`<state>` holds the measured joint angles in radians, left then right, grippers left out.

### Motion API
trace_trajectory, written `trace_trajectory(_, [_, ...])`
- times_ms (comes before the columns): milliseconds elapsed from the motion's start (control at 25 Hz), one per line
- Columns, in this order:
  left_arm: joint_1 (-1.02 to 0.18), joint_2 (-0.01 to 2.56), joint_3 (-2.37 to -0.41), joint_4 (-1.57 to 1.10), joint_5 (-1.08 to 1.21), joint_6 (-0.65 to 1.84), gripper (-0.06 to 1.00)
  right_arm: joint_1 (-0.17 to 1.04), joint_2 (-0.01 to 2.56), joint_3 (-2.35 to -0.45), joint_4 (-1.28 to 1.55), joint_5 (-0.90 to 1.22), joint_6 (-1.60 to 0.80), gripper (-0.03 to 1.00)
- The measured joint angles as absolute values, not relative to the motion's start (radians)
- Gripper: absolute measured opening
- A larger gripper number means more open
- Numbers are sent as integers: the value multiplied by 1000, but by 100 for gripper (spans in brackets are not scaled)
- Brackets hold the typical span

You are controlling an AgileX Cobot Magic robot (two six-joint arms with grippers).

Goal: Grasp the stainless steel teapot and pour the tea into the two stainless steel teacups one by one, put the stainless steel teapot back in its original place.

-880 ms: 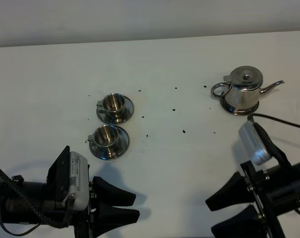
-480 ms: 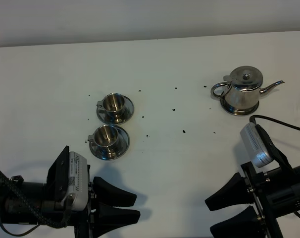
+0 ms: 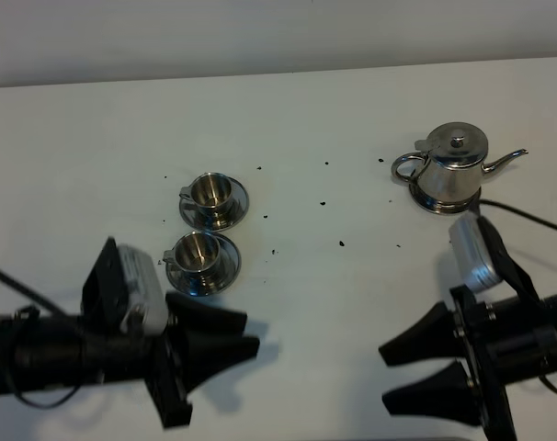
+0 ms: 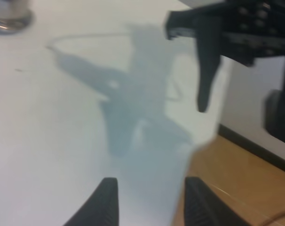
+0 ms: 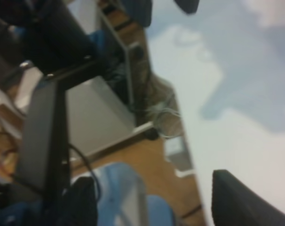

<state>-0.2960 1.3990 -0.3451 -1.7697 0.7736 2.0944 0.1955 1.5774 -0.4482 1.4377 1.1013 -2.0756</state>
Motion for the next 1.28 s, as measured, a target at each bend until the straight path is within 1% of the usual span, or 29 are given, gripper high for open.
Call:
trace_trajectory(120, [-296,1400,-414,-1770,744,2059,37,195,1537,-486,1435,1033,-2005,51])
trace_trajectory(240, [-296,1387,-502,-1770,664,1963,37,195,1487,-524,1430,949,-1921,51])
trace_trajectory(320, [-296,1367,-568,-1741,587,1873,37,195,1456,-539,1429,879,-1877,51])
trace_trajectory(440, [-296,1325,-666,-1594,503,1649,37,195,1417,-546,1429,777,-1822,51])
trace_trajectory(560, [-296,1286,-778,-1322,474,1257,37,195,1392,-549,1434,690,-1786,51])
trace_trajectory(640, [-296,1270,-860,-1032,518,951,37,195,1384,-549,1437,656,-1765,51])
trace_trajectory(720, [-296,1265,-956,-733,649,590,37,195,1384,-549,1440,645,-1756,51])
trace_trajectory(800, [-298,1260,-1027,-416,804,299,37,195,1384,-549,1444,642,-1752,51])
trace_trajectory(840, [-298,1255,-1048,-300,880,178,37,195,1384,-549,1447,642,-1750,51])
trace_trajectory(920, [-298,1233,-1050,-79,991,27,37,195,1384,-549,1454,642,-1750,51])
trace_trajectory(1000, [-298,1192,-1016,21,1053,-51,37,195,1384,-550,1467,642,-1750,51])
trace_trajectory(1280, [-298,912,-718,53,1013,-78,37,195,1384,-597,1476,679,-1750,51])
